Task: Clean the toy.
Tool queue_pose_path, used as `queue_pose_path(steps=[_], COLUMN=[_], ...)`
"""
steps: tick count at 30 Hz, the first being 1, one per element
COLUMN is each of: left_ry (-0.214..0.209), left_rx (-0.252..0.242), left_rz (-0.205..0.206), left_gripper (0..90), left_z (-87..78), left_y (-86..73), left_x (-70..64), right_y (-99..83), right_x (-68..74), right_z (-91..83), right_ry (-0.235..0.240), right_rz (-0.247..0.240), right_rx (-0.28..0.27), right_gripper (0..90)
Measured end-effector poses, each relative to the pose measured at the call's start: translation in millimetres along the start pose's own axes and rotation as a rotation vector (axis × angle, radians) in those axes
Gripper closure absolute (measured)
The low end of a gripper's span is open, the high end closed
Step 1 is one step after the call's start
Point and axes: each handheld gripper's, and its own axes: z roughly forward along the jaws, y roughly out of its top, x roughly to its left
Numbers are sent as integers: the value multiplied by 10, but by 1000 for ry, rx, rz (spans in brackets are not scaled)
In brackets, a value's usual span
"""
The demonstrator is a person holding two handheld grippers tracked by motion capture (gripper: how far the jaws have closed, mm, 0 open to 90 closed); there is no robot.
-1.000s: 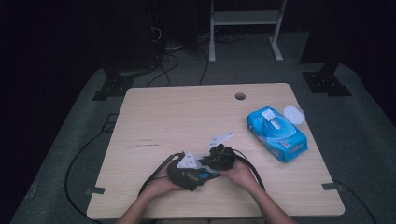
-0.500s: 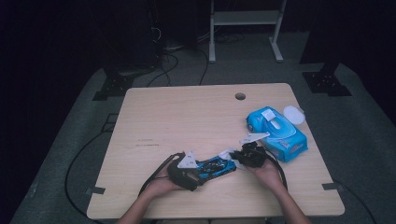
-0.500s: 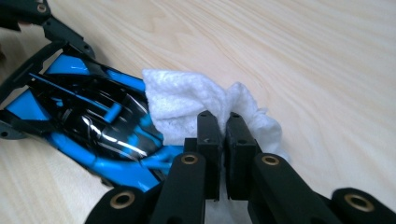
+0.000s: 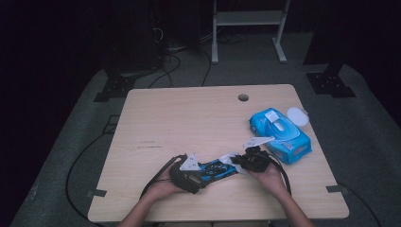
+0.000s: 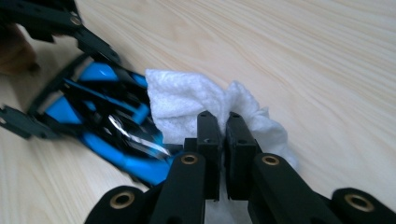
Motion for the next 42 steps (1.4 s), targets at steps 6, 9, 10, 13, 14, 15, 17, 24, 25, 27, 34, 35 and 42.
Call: queue_pose_path(steps=[6,9,10,13,14,15,17,24,25,27,34,35,42], left_ry=[-1,3,3,2,1,1,-2,0,0,-2,0,-1,0], left_rx=[0,-1,1,-1,-3,-3,-4,4,4,5,1,1,3], left_rz=[0,-5,-3,-3,-5,-2,-2,2,2,-4,-9,-8,-9], left_gripper=[242,242,242,242,242,242,242,242,242,242,242,242,242], left_z=[1,3,2,4,7,8,10,19,18,13,9,10,16], left_y=[1,3,4,3,4,5,5,24,24,17,8,8,14], left_x=[3,-5,-5,-4,-5,-3,1,-4,-5,1,0,1,4], right_y=[-165,-208,-231,-295,-293,-275,-208,60,107,191,89,35,-150], right_x=[82,118,87,6,8,26,63,-25,-16,31,-100,-117,-6], right_z=[-158,-193,-192,-189,-193,-193,-181,7,50,156,85,49,-140], right_ry=[55,43,34,38,44,48,38,-1,8,11,-5,-2,21], right_rz=[0,-19,-11,26,29,20,-4,1,5,-17,28,35,18], right_rx=[8,35,38,61,58,52,50,22,16,7,23,13,47], right_gripper=[856,856,856,856,856,856,856,856,856,856,856,856,856])
